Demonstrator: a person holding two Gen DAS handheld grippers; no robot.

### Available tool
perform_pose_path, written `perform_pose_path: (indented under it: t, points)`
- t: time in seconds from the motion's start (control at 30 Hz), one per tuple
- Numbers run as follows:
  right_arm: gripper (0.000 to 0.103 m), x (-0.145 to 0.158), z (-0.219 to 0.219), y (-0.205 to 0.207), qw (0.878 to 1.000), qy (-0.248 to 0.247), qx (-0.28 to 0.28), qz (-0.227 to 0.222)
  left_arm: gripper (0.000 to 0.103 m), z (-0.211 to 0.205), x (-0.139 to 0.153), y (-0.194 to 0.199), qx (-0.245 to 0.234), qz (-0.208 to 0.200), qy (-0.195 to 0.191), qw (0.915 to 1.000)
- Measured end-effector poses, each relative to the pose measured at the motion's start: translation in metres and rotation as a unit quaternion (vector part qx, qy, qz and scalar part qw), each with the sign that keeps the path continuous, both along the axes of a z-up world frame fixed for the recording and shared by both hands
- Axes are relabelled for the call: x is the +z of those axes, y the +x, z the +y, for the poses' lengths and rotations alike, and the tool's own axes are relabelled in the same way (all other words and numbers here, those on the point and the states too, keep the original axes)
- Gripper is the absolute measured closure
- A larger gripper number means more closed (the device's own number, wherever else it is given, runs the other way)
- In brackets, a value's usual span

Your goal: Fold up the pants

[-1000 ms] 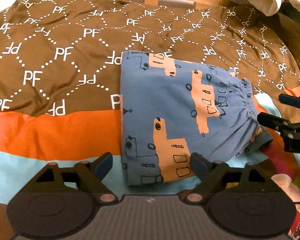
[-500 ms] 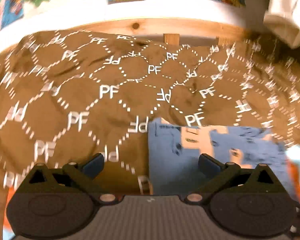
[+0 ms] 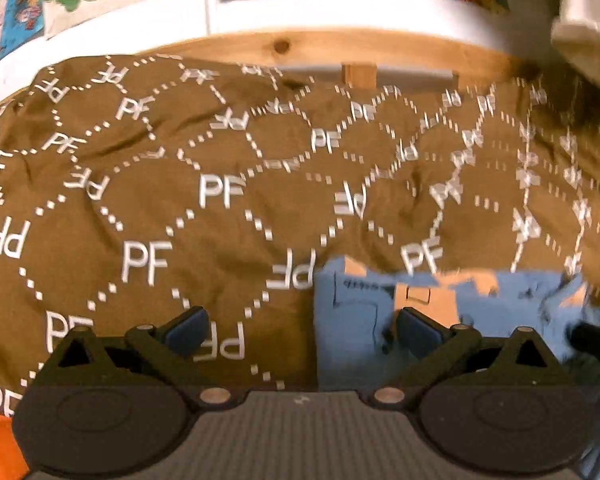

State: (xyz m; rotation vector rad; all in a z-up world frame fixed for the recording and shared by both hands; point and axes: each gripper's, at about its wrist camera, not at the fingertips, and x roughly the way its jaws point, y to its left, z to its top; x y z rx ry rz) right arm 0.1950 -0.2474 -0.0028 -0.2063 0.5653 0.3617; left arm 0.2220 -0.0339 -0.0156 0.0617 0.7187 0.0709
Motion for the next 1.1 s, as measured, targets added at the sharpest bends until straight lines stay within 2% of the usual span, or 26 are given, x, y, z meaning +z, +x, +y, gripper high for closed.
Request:
perform_pose_path:
  t: [0.07, 0.1, 0.2, 0.27, 0.4, 0.5, 0.63, 0.83, 1.0, 1.1]
  points:
    - [0.001, -0.014, 0.005, 0.013, 0.999, -0.045, 0.004, 0.014, 0.001, -0.001, -0.007, 0.0, -0.006, 0.002, 0.001, 1.0]
    - [0.001, -0.018, 0.002, 0.016, 0.999, -0.049, 0.008, 0.015, 0.001, 0.001, -0.008, -0.002, -0.004, -0.003, -0.005, 1.0]
    - [0.001, -0.01, -0.012, 0.013, 1.0, -0.012, -0.006, 0.018, 0.0, 0.006, -0.006, -0.005, 0.008, 0.0, -0.028, 0.9996]
    - [0.001, -0.002, -0.016, 0.001, 1.0, -0.013, -0.023, 0.0, 0.0, 0.01, -0.004, -0.008, 0.016, 0.004, -0.045, 0.9989]
    - [0.001, 0.009, -0.017, -0.027, 1.0, 0.011, -0.003, -0.001, 0.0, 0.011, 0.002, -0.024, 0.015, 0.007, -0.062, 0.9979]
    - [0.001, 0.007, -0.01, -0.047, 1.0, -0.001, 0.012, 0.015, 0.0, 0.01, 0.007, -0.043, 0.015, 0.006, -0.072, 0.9972]
    - [0.001, -0.003, -0.004, -0.06, 0.999, -0.015, 0.014, 0.036, 0.0, 0.011, 0.004, -0.062, 0.017, 0.027, -0.095, 0.9949]
    - [0.001, -0.018, -0.014, -0.064, 0.997, -0.007, -0.01, 0.075, 0.0, 0.005, -0.017, -0.078, 0.014, 0.072, -0.079, 0.9942]
    - [0.001, -0.022, -0.021, -0.071, 0.996, 0.011, -0.026, 0.088, 0.0, 0.003, -0.023, -0.093, 0.006, 0.06, -0.062, 0.9962]
    - [0.001, -0.022, -0.022, -0.072, 0.995, 0.015, -0.029, 0.092, 0.0, 0.004, -0.022, -0.096, 0.008, 0.062, -0.067, 0.9958]
